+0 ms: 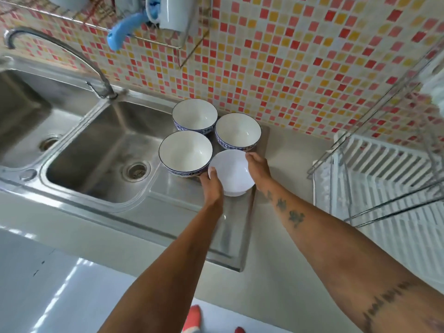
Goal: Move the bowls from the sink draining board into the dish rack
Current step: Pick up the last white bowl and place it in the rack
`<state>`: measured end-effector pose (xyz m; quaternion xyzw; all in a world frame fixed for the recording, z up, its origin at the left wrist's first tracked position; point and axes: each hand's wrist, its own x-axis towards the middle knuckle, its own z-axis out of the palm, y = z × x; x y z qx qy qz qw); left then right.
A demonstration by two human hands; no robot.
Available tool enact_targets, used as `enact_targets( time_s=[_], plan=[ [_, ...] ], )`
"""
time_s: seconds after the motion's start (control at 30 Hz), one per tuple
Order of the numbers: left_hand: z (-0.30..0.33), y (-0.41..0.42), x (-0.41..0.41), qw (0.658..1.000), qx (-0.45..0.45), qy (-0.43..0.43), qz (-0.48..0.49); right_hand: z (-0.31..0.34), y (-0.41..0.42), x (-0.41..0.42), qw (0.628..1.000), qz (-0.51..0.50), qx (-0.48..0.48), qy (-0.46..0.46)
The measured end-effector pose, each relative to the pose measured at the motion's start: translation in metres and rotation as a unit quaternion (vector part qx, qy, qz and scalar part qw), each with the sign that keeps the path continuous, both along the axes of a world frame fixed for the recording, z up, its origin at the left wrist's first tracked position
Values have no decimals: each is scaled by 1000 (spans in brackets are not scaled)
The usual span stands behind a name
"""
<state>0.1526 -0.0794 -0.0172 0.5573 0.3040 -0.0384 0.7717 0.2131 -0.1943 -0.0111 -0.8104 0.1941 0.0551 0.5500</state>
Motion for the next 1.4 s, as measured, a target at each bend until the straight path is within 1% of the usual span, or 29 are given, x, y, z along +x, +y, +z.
enact_targets(
  time_s=[0.17,0.33,0.47,0.53,0.63,0.7,0.77,0.83,0.9,0.97,1.03,1.13,1.2,1.27,1.33,1.37,1.4],
  plan=[
    [-8,-9,5,1000,6,6,10,-7,5,-3,999,-51,3,-7],
    [-5,-11,5,999,-21,12,32,-7,8,-8,995,-98,3,-10],
    [24,-21,-2,995,-69,-7,72,16,7,-15,992,-117,-3,-49],
    [51,-24,-2,992,-89,-33,80,43,6,-18,989,-120,6,-90],
    [107,-21,1,985,-118,-74,106,101,7,-22,977,-112,24,-182],
    [151,-21,-2,966,-191,-132,114,150,5,-27,957,-107,38,-266],
    [196,-24,-9,933,-293,-184,101,203,-3,-35,931,-110,41,-346],
    [237,-33,-14,908,-357,-217,35,252,-17,-51,903,-114,35,-412],
    [274,-48,-25,883,-397,-239,-82,293,-37,-74,874,-126,27,-468],
    [302,-72,-37,862,-394,-257,-187,325,-59,-99,851,-143,19,-505],
    [323,-100,-52,844,-391,-275,-244,349,-84,-126,831,-164,4,-532],
    [344,-144,-77,792,-437,-269,-331,372,-128,-161,801,-192,-42,-565],
    [350,-173,-90,757,-453,-247,-399,379,-161,-182,791,-218,-57,-570],
    [356,-201,-97,737,-434,-226,-465,382,-196,-200,782,-250,-42,-569],
    [361,-229,-102,729,-392,-215,-518,382,-230,-215,783,-283,-17,-554],
    [364,-242,-104,733,-367,-215,-531,381,-247,-221,790,-298,-1,-536],
    [368,-254,-109,743,-338,-220,-534,380,-264,-226,801,-306,6,-514]
  ],
)
